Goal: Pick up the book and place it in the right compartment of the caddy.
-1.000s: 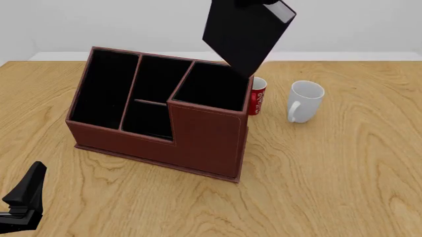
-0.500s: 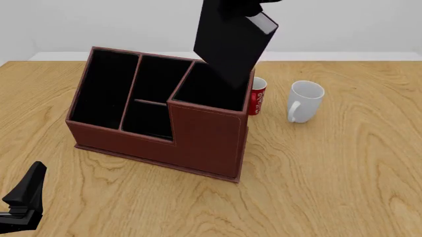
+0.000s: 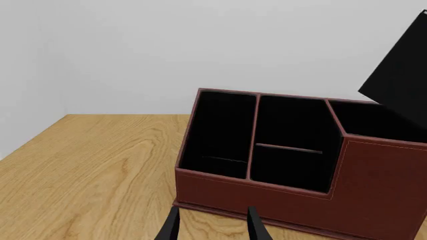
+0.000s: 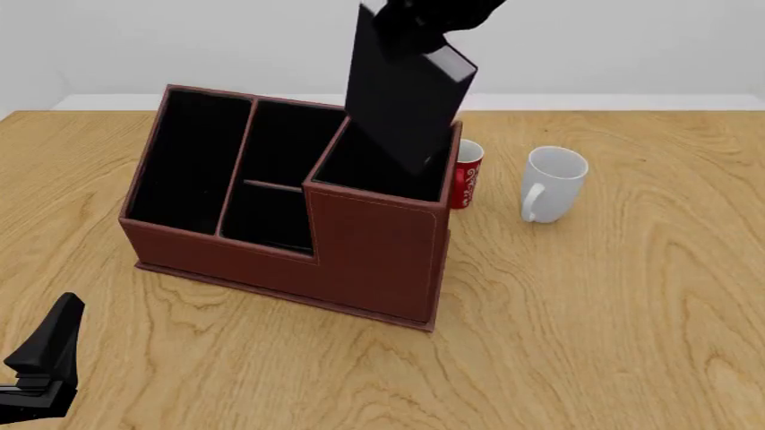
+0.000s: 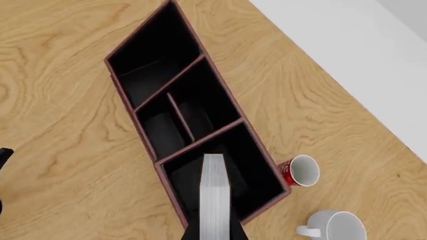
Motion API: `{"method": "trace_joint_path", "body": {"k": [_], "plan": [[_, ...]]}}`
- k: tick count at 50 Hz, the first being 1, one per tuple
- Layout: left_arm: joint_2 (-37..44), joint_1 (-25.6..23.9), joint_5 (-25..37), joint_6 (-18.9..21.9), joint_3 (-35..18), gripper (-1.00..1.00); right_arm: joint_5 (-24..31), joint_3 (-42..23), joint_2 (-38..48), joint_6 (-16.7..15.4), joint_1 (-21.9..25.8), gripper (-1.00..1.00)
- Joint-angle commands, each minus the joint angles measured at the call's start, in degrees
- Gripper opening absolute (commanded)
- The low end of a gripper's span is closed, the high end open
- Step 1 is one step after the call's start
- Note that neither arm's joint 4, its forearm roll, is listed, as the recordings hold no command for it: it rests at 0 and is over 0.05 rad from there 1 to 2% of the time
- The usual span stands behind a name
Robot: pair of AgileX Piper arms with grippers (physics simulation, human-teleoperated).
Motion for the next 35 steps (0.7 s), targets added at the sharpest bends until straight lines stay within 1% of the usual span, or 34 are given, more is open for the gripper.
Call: {"method": "trace_joint_path", "body": {"k": [1,5,6,8,9,12,16,17,19,20,22,28,35], "plan": [[0.00,0.00,0.00,0.00,0.00,1.00,-0.06,-1.32,1.68,1.85,-0.64,-1.00],[0.00,0.00,0.00,0.00,0.00,1.00,-0.29,-1.01,2.06,1.59,-1.01,-1.00],[0.00,0.00,0.00,0.00,0.00,1.00,-0.37,-0.94,2.15,2.00,-0.98,-1.00],[0.00,0.00,0.00,0.00,0.00,1.00,-0.62,-0.82,2.37,1.75,-1.36,-1.00],[0.00,0.00,0.00,0.00,0.00,1.00,-0.74,-0.77,2.36,2.29,-1.18,-1.00],[0.00,0.00,0.00,0.00,0.00,1.00,-1.58,0.41,2.27,1.69,-1.60,-1.00],[0.00,0.00,0.00,0.00,0.00,1.00,-2.56,1.71,2.26,1.99,-1.75,-1.00],[0.00,0.00,0.00,0.00,0.00,1.00,-2.89,2.30,2.37,1.58,-2.04,-1.00],[0.00,0.00,0.00,0.00,0.00,1.00,-3.04,2.10,2.56,2.27,-1.97,-1.00],[0.00,0.00,0.00,0.00,0.00,1.00,-3.14,2.58,2.64,1.37,-2.19,-1.00],[0.00,0.00,0.00,0.00,0.00,1.00,-3.17,2.31,2.84,1.95,-2.16,-1.00],[0.00,0.00,0.00,0.00,0.00,1.00,-4.29,3.72,3.34,1.70,-2.79,-1.00],[0.00,0.00,0.00,0.00,0.00,1.00,-5.66,5.34,3.51,2.47,-2.86,-1.00]]}}
